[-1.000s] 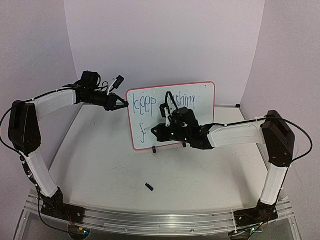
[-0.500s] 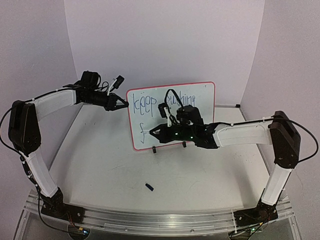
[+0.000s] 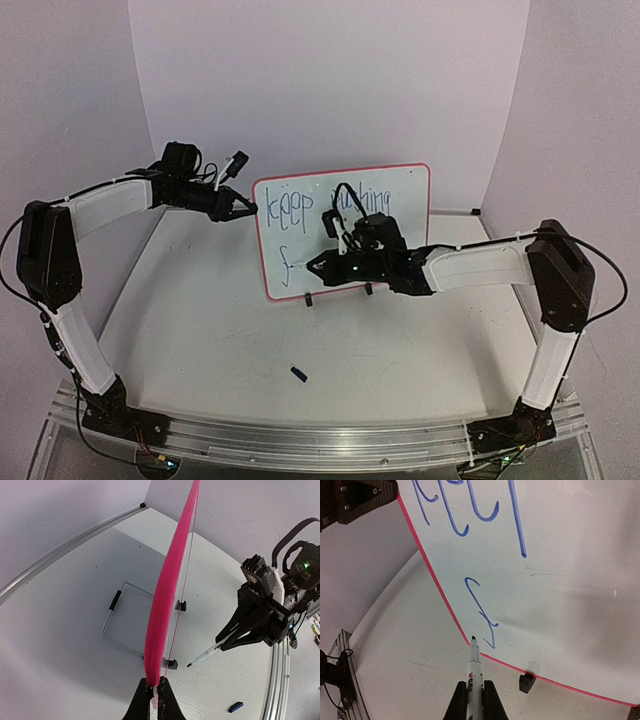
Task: Write a sentence on the whiteboard
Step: Write a sentence on the whiteboard stand.
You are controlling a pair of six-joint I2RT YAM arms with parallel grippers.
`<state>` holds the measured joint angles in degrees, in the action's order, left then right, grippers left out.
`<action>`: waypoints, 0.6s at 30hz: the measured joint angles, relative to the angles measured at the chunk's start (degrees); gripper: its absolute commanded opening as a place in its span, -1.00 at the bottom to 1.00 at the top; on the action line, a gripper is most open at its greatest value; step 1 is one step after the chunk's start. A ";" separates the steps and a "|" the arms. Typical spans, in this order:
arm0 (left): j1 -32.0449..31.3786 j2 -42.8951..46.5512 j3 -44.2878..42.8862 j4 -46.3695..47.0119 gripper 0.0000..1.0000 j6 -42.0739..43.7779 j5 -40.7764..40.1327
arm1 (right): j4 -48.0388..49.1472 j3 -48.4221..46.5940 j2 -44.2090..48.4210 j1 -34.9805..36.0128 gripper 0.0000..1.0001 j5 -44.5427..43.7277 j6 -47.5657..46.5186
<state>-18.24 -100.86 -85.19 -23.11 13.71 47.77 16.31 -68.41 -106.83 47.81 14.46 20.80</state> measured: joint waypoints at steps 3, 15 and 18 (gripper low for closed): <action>0.00 0.00 0.00 0.00 -1.00 0.00 0.00 | -0.13 -0.60 -0.88 0.00 -1.00 -0.70 0.01; 0.00 0.00 0.00 0.00 -1.00 0.00 0.00 | -0.82 -0.81 -1.00 0.00 -1.00 -8.16 0.52; 0.00 0.00 0.00 0.00 -1.00 0.00 0.00 | -0.98 -0.95 -1.08 0.00 -1.00 -9.01 0.50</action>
<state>-18.24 -100.86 -85.19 -23.11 13.72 47.77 15.33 -69.35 -107.90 47.81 5.45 21.30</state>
